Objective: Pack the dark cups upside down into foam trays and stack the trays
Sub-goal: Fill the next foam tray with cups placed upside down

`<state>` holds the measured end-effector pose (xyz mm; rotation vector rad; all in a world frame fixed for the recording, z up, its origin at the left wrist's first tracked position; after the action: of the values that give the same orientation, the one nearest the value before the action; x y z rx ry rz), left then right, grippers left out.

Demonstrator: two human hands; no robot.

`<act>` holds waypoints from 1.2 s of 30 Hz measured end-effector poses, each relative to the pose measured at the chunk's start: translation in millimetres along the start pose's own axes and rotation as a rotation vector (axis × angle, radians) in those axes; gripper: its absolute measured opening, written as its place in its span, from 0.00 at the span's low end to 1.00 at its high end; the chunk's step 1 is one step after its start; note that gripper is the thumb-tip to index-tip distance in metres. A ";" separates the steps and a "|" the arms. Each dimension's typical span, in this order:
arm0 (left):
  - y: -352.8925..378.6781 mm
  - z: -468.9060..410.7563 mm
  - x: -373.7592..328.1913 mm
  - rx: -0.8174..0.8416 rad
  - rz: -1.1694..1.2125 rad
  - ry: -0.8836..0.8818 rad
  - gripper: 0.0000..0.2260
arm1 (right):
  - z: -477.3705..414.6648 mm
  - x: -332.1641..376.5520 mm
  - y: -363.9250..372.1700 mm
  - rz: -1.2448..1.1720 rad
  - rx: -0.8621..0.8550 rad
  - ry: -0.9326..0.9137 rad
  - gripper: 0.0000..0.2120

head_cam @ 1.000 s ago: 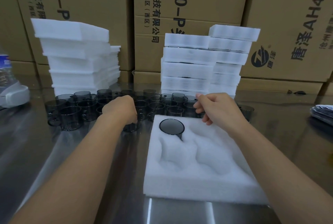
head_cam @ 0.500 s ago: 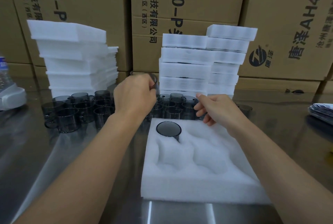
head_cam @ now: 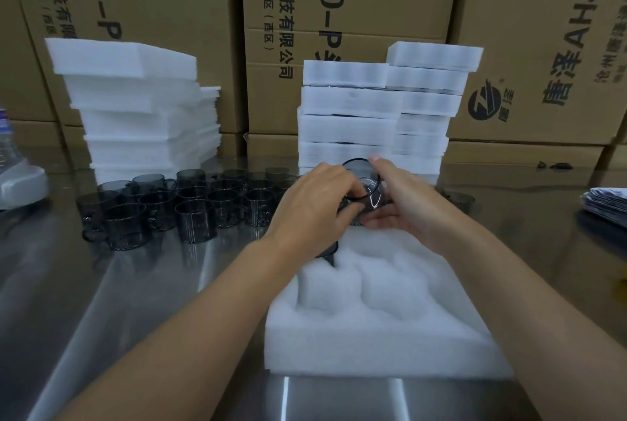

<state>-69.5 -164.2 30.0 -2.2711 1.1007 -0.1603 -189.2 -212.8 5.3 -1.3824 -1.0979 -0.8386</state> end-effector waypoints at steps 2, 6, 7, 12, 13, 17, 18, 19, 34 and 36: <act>0.1 0.5 2.7 -0.010 0.017 -0.022 0.05 | 0.7 0.5 -0.2 0.012 0.000 -0.024 0.18; -0.3 -0.1 9.8 -0.046 0.056 -0.088 0.10 | 2.1 -0.9 -1.7 0.010 0.026 -0.030 0.18; -0.8 0.1 12.7 -0.062 0.060 -0.111 0.14 | 2.6 -1.5 -2.3 0.013 0.033 -0.026 0.18; 4.1 4.3 28.6 -0.034 0.139 -0.251 0.39 | 1.1 -4.0 -5.6 0.002 0.034 -0.001 0.19; 7.1 4.9 30.9 -0.006 0.148 -0.267 0.40 | 0.7 -4.0 -6.2 0.001 0.028 -0.003 0.19; 16.1 6.9 35.8 0.072 0.210 -0.306 0.39 | 0.0 -4.2 -8.8 -0.008 -0.005 -0.004 0.17; 16.9 7.3 35.9 0.078 0.230 -0.310 0.38 | -0.3 -4.2 -9.3 -0.011 -0.013 -0.003 0.15; 17.3 7.6 35.6 0.083 0.251 -0.311 0.35 | -0.7 -4.3 -10.1 -0.012 -0.025 -0.003 0.13; 17.1 7.7 37.1 0.091 0.353 -0.328 0.21 | -2.3 2.0 -13.1 0.062 -0.082 -0.088 0.14; 18.2 8.4 38.5 0.094 0.387 -0.350 0.22 | -2.4 2.1 -12.1 0.057 -0.070 -0.083 0.16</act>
<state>-53.8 -197.6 7.2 -1.8686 1.2804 0.3223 -199.8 -215.6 11.5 -1.5114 -1.0966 -0.7909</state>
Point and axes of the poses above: each hand's wrist, its own z-axis away from the middle knuckle, its own y-axis out of the palm, x = y × z, the point moved 7 cm from there along -z, towards the middle knuckle, and after that the axes turned 6 degrees about z, right-handed, at the moved point
